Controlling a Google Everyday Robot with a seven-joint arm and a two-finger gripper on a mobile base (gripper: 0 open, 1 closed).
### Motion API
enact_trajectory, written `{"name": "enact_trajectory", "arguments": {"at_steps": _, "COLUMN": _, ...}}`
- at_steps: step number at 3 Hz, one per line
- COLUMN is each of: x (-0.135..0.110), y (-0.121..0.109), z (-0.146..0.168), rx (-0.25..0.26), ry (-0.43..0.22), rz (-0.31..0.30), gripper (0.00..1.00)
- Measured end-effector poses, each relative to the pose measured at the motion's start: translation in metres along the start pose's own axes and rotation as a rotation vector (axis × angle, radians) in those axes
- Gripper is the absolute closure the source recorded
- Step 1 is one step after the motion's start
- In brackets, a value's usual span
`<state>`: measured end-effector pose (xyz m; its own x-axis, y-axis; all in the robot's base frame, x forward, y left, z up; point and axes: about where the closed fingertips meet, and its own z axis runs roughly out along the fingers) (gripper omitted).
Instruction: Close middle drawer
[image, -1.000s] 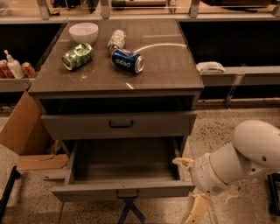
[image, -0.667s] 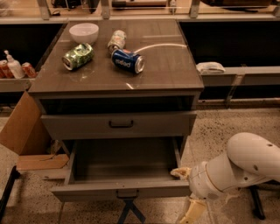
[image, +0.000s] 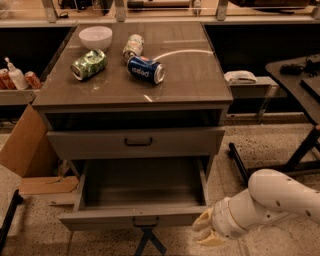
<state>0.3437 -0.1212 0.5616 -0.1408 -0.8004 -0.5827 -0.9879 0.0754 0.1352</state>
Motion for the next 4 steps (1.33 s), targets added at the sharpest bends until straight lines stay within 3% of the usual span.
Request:
{"name": "enact_trajectory", "arguments": {"at_steps": 1, "x": -0.001, "y": 0.0, "z": 0.0, "rx": 0.0, "ry": -0.001, "rz": -0.001, "gripper": 0.86}}
{"name": "enact_trajectory", "arguments": {"at_steps": 2, "x": -0.001, "y": 0.001, "z": 0.0, "rx": -0.002, "ry": -0.001, "rz": -0.001, "gripper": 1.0}}
{"name": "enact_trajectory", "arguments": {"at_steps": 4, "x": 0.048, "y": -0.02, "z": 0.05, "rx": 0.055, "ry": 0.045, "rz": -0.019, "gripper": 1.0}}
